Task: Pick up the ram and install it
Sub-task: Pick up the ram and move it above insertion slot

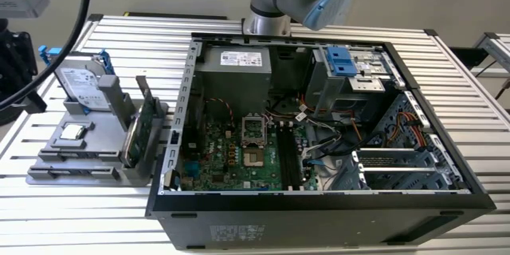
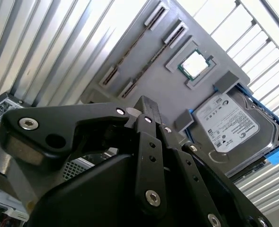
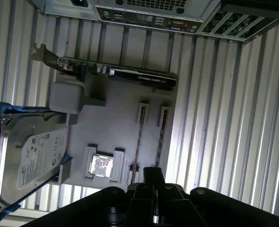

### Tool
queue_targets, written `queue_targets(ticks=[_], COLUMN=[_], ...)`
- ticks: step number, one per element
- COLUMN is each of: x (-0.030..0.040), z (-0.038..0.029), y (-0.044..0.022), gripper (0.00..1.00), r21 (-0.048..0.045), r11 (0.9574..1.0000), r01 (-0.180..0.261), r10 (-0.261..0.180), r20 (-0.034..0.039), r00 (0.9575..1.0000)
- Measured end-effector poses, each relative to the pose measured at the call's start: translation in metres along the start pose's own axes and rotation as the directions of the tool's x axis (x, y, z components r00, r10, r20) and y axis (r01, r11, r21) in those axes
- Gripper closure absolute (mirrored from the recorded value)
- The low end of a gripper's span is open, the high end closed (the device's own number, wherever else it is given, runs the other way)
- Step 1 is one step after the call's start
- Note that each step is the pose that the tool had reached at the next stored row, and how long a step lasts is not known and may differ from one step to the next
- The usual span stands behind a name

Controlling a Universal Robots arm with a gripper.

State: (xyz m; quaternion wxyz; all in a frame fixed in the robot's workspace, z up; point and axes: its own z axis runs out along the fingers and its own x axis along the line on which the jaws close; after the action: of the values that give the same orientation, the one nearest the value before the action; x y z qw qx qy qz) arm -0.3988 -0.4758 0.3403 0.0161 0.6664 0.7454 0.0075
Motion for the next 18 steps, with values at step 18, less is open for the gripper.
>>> queue_targets(ticks=[18], x=[0.0], z=[0.0005], y=[0.0], gripper=[1.0], r21=[0.0007], r11=[0.9986], r01=[-0.052], r10=[0.052], r20=[0.0018], r00=[0.9986])
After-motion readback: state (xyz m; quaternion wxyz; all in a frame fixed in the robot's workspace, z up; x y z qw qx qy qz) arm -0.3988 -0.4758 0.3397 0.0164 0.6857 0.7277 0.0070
